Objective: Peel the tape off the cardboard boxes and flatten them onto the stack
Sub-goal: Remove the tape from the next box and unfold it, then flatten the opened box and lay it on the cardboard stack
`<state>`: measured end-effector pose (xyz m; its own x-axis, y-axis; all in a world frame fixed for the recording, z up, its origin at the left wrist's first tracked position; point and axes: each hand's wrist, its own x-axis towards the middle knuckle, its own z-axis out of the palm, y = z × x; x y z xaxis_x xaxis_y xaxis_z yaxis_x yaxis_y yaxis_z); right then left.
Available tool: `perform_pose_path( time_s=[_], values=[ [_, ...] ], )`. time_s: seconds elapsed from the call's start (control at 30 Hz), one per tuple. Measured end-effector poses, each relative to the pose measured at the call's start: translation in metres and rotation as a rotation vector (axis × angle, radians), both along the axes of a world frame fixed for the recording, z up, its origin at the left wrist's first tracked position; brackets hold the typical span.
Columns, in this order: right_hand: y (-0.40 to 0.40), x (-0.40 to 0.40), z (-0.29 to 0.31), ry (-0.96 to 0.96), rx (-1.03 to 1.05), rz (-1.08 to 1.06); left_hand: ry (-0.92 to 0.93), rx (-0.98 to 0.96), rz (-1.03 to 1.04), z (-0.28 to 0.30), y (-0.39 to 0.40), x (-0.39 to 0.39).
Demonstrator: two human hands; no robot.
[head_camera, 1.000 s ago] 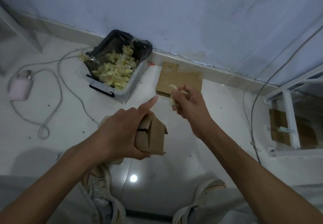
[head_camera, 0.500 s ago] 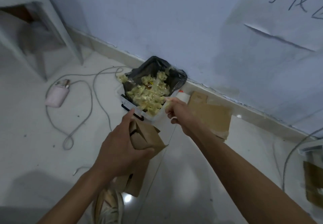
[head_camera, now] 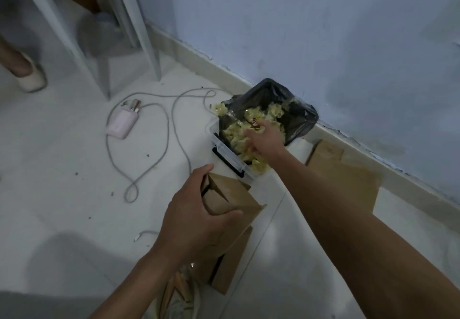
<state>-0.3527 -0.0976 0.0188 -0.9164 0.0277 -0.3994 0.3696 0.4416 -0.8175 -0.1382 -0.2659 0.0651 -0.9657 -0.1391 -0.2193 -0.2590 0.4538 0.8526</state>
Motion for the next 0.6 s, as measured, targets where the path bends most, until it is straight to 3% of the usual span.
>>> perform_pose_path(
  time_s=[0.27, 0.4, 0.6],
  values=[
    [0.039, 0.007, 0.032, -0.204, -0.333, -0.113, 0.012, 0.040, -0.037, 0.016, 0.022, -0.003],
    [0.069, 0.062, 0.084, -0.065, -0.230, -0.149, 0.014, 0.025, -0.021, 0.033, 0.046, -0.005],
    [0.115, 0.212, 0.124, 0.124, -0.050, -0.057, -0.006, 0.013, -0.100, 0.057, 0.114, 0.004]
  ],
)
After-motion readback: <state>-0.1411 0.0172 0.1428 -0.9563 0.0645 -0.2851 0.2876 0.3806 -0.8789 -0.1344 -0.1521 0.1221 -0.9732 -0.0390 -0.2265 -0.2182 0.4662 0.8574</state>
